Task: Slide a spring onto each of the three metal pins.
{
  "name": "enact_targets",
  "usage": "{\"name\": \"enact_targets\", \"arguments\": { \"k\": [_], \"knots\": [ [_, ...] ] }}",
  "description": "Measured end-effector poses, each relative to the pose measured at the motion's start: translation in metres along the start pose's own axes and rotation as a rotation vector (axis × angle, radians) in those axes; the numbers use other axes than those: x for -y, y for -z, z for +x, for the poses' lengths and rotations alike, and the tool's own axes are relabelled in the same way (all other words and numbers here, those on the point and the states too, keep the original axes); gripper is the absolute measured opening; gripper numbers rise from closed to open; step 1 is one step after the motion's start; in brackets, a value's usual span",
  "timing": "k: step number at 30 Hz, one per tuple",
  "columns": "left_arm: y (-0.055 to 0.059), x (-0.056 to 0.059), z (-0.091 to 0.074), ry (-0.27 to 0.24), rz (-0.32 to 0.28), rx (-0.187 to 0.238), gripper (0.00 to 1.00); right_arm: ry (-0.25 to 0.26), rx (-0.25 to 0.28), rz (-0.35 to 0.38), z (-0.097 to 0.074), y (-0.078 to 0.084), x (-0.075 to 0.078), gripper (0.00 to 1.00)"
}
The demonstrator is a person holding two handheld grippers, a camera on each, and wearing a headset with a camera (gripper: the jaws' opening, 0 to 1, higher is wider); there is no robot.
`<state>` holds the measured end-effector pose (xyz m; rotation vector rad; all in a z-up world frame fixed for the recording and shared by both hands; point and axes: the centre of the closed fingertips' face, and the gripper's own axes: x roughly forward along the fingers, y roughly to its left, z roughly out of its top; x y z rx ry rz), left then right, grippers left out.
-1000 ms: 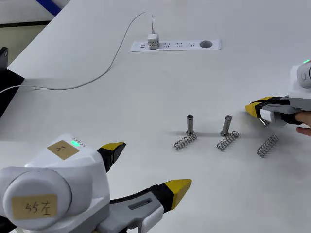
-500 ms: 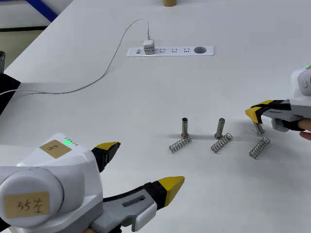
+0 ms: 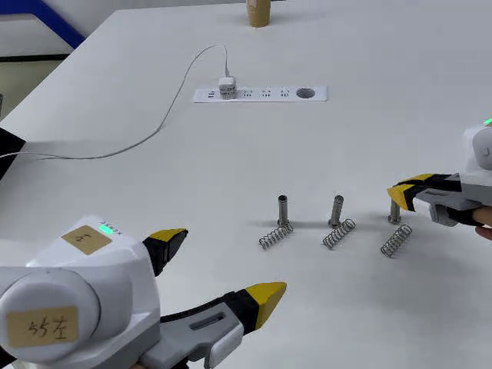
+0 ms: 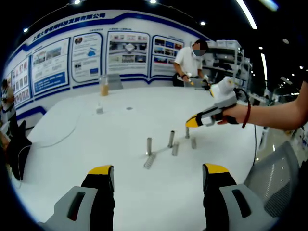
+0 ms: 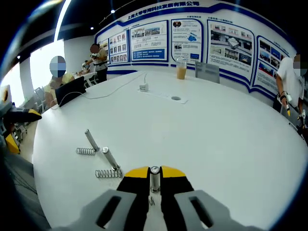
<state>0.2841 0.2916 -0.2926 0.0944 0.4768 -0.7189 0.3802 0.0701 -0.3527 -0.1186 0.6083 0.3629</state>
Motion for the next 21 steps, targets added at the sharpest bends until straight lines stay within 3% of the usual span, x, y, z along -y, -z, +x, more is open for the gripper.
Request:
{"name": "enact_targets", "arguments": {
  "k": [21],
  "knots": [
    [0.0006,-0.0003,-0.0011,-0.01,0.03,-0.008,0.75,0.015,-0.032,0.013,-0.0093,0.0053,-0.0003,0.09]
  ]
}}
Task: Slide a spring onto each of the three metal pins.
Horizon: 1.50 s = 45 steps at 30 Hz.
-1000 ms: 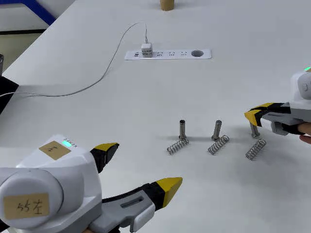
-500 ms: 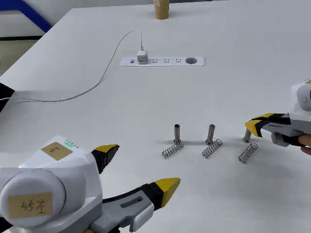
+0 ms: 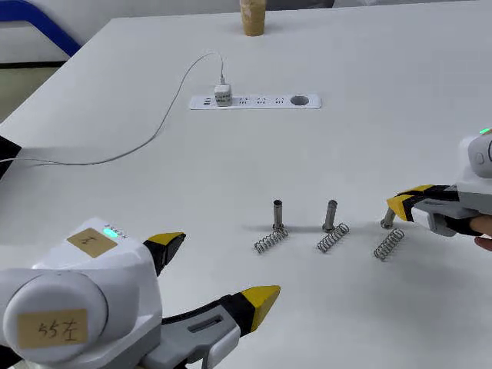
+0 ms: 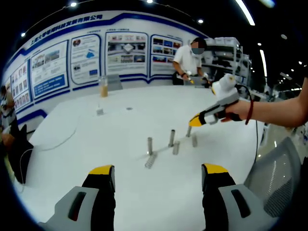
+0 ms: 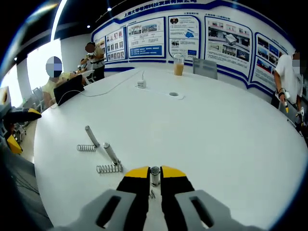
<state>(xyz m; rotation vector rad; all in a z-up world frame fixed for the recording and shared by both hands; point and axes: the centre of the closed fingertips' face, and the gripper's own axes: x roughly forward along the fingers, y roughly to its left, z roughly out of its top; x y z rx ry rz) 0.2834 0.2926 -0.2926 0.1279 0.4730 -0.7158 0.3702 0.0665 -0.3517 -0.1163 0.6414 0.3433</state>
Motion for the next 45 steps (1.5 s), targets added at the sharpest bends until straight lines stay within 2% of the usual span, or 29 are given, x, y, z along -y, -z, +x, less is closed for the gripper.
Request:
{"name": "enact_targets", "arguments": {
  "k": [6,15,20,33,38,41,45],
  "knots": [
    [0.001,-0.001,0.0,0.0,0.005,-0.008,0.74,0.005,-0.005,-0.018,0.0,-0.001,0.0,0.1],
    [0.002,-0.003,0.001,0.003,0.012,-0.013,0.73,-0.005,0.023,0.004,-0.01,-0.006,-0.003,0.21],
    [0.002,-0.004,0.004,0.007,0.021,-0.02,0.71,-0.013,0.045,0.023,-0.016,-0.012,-0.003,0.32],
    [0.007,-0.01,0.017,0.039,0.064,-0.048,0.63,-0.084,0.097,0.046,-0.034,-0.022,-0.015,0.53],
    [0.01,-0.014,0.025,0.052,0.071,-0.053,0.61,-0.107,0.102,0.033,-0.042,-0.024,-0.021,0.6],
    [0.012,-0.015,0.03,0.063,0.091,-0.071,0.58,-0.124,0.11,0.038,-0.047,-0.024,-0.025,0.62],
    [0.013,-0.017,0.039,0.079,0.1,-0.062,0.56,-0.14,0.11,0.034,-0.054,-0.021,-0.029,0.65]
  ]
}}
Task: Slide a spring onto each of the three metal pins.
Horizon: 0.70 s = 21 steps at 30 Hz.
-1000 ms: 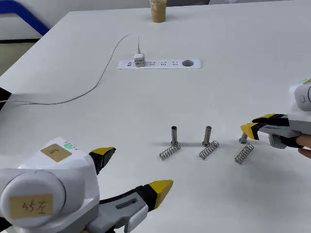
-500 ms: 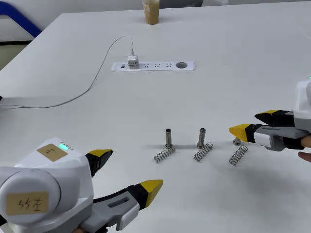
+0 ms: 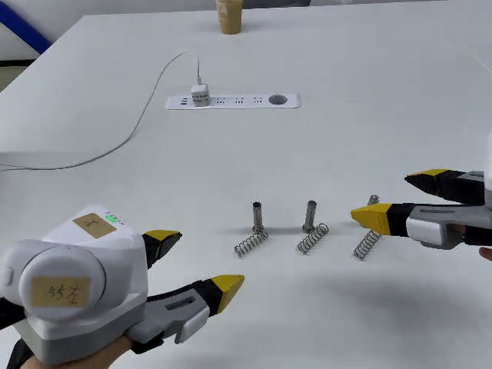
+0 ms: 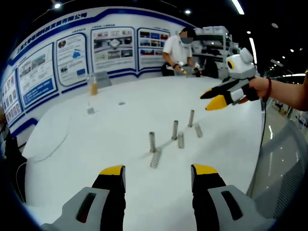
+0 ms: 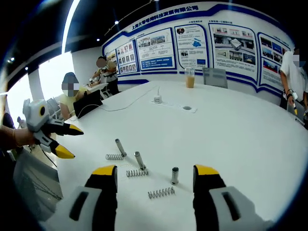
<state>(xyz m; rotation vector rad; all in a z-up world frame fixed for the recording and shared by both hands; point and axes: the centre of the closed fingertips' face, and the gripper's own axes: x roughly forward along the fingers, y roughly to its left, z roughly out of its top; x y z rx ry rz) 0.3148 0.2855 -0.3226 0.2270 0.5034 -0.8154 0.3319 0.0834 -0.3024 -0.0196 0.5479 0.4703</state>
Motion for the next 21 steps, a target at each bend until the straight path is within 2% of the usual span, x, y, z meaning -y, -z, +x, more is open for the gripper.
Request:
{"name": "enact_targets", "arguments": {
  "k": [14,21],
  "knots": [
    [0.013,-0.002,0.036,0.061,0.053,-0.055,0.46,-0.055,0.03,-0.008,-0.02,0.007,-0.012,0.67],
    [0.017,-0.005,0.052,0.084,0.085,-0.063,0.43,-0.072,0.029,-0.029,-0.025,0.011,-0.018,0.68]
  ]
}}
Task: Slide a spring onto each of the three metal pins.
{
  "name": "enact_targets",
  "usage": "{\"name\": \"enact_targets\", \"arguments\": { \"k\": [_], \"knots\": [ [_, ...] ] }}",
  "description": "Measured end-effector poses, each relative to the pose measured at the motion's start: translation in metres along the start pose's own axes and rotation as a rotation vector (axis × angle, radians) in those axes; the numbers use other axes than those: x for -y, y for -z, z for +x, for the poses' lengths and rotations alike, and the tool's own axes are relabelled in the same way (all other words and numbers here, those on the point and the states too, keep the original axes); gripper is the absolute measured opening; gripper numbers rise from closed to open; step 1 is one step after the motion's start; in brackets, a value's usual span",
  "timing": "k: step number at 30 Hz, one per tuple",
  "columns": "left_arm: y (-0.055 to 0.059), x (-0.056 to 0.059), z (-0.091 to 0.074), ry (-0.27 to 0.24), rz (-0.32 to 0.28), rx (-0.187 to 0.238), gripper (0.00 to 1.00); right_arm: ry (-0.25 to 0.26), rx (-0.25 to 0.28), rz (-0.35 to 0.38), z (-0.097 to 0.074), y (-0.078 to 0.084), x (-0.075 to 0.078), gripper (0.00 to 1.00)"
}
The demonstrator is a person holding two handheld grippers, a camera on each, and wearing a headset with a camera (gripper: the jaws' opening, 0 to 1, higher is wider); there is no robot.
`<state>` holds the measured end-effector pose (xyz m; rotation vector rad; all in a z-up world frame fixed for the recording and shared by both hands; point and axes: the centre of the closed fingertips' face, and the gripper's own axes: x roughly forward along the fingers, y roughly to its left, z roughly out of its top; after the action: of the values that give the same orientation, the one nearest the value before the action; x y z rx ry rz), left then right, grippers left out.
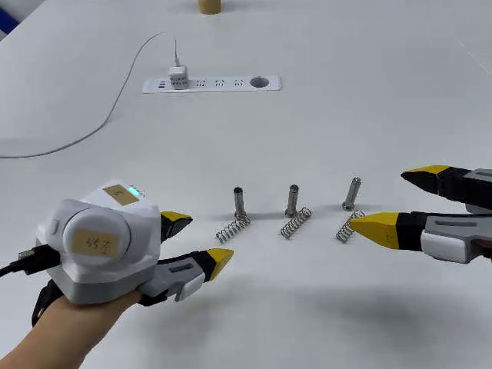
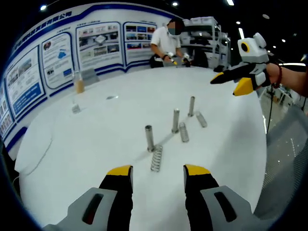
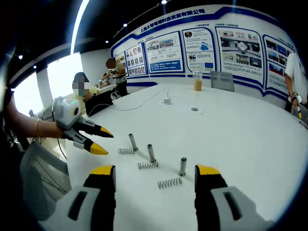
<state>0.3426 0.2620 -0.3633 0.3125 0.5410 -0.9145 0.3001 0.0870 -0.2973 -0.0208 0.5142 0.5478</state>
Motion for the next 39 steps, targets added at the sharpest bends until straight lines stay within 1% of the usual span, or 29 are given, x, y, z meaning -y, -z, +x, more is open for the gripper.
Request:
{"name": "enact_targets", "arguments": {
  "k": [3,7,10,13,16,28,33,34,35,39],
  "knots": [
    [0.005,-0.001,0.008,0.008,0.012,-0.015,0.4,-0.006,-0.003,-0.005,-0.002,0.002,-0.003,0.68],
    [0.007,0.0,0.015,0.021,0.013,-0.02,0.37,-0.018,-0.002,-0.004,-0.003,0.005,-0.007,0.68],
    [0.01,-0.001,0.022,0.03,0.022,-0.038,0.35,-0.022,-0.005,0.005,-0.003,0.011,-0.01,0.68],
    [0.009,-0.003,0.028,0.036,0.022,-0.041,0.34,-0.021,-0.027,-0.001,-0.002,0.019,-0.012,0.68],
    [0.009,-0.003,0.032,0.044,0.029,-0.045,0.33,-0.023,-0.034,-0.005,-0.003,0.022,-0.014,0.69],
    [0.016,-0.005,0.04,0.071,0.03,-0.068,0.24,-0.039,-0.021,0.022,-0.005,0.029,-0.02,0.75],
    [0.017,-0.004,0.041,0.08,0.044,-0.071,0.21,-0.039,-0.021,0.029,-0.005,0.031,-0.02,0.77],
    [0.018,-0.003,0.042,0.086,0.038,-0.073,0.21,-0.04,-0.022,0.029,-0.005,0.031,-0.021,0.77],
    [0.017,-0.003,0.043,0.089,0.04,-0.069,0.2,-0.04,-0.023,0.028,-0.006,0.031,-0.021,0.77],
    [0.017,-0.004,0.044,0.096,0.047,-0.072,0.16,-0.035,-0.029,0.021,-0.006,0.032,-0.02,0.77]
  ]
}}
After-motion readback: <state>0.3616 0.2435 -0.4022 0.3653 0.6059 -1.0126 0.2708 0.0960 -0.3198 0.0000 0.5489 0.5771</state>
